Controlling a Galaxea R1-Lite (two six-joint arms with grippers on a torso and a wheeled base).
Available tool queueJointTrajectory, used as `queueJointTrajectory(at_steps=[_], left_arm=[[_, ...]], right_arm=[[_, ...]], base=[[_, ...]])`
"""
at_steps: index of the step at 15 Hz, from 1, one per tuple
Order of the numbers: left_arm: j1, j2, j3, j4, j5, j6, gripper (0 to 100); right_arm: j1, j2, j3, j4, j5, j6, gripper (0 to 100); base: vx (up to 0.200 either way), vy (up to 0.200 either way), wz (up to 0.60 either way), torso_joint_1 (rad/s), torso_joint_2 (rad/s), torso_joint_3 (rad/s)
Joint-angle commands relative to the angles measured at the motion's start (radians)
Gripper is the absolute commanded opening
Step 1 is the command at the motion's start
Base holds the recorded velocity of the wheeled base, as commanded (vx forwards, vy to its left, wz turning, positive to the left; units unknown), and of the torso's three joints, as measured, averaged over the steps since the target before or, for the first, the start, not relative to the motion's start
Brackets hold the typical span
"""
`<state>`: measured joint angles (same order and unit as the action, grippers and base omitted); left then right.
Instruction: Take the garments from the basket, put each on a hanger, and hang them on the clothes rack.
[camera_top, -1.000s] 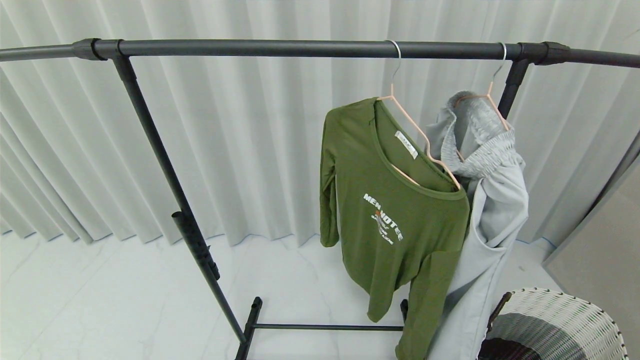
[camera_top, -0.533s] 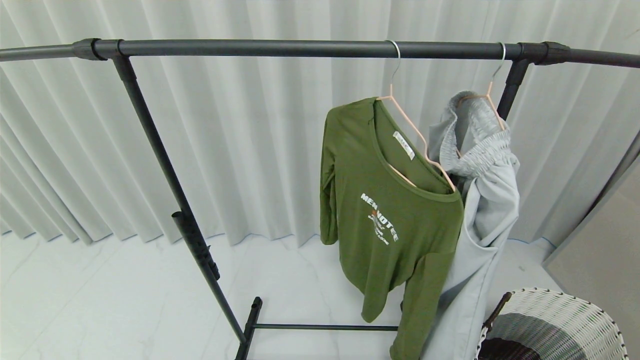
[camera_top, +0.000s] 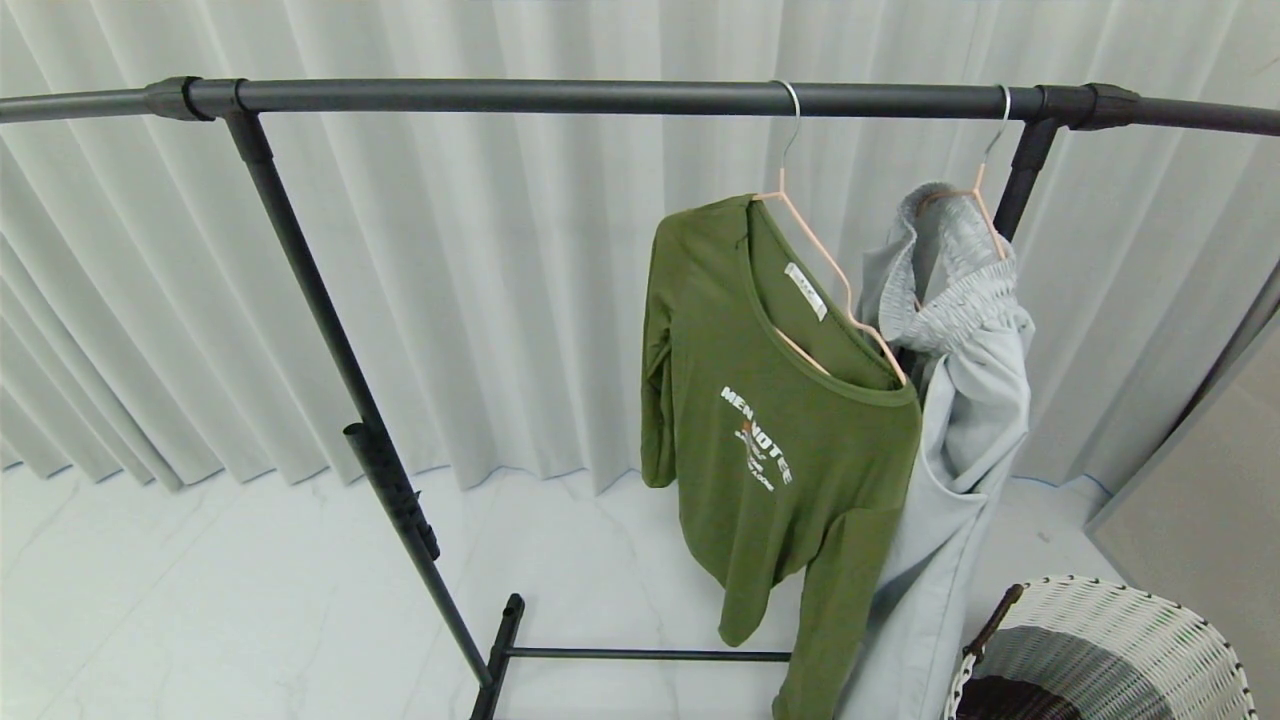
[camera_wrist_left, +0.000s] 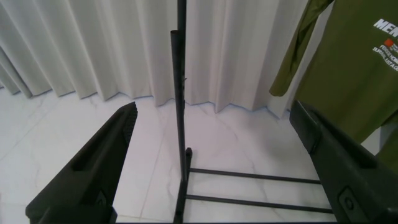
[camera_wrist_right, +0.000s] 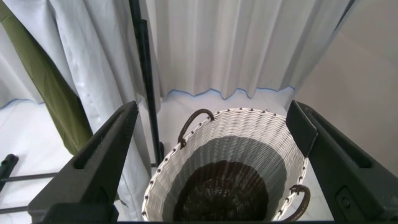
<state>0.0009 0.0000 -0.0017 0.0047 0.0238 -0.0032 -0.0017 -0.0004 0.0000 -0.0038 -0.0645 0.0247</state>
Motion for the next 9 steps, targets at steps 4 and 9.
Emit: queueJointTrajectory(at_steps=[4, 9], left_arm=[[0.001, 0.000, 0.000, 0.000, 0.001, 0.000, 100], [0.001, 0.000, 0.000, 0.000, 0.001, 0.000, 100]], right_arm=[[0.000, 0.000, 0.000, -0.001, 0.000, 0.000, 100], [0.000, 0.002, 0.000, -0.001, 0.000, 0.000, 100]], base=[[0.000, 0.000, 0.00, 0.000, 0.00, 0.000], [0.000, 0.000, 0.00, 0.000, 0.00, 0.000]])
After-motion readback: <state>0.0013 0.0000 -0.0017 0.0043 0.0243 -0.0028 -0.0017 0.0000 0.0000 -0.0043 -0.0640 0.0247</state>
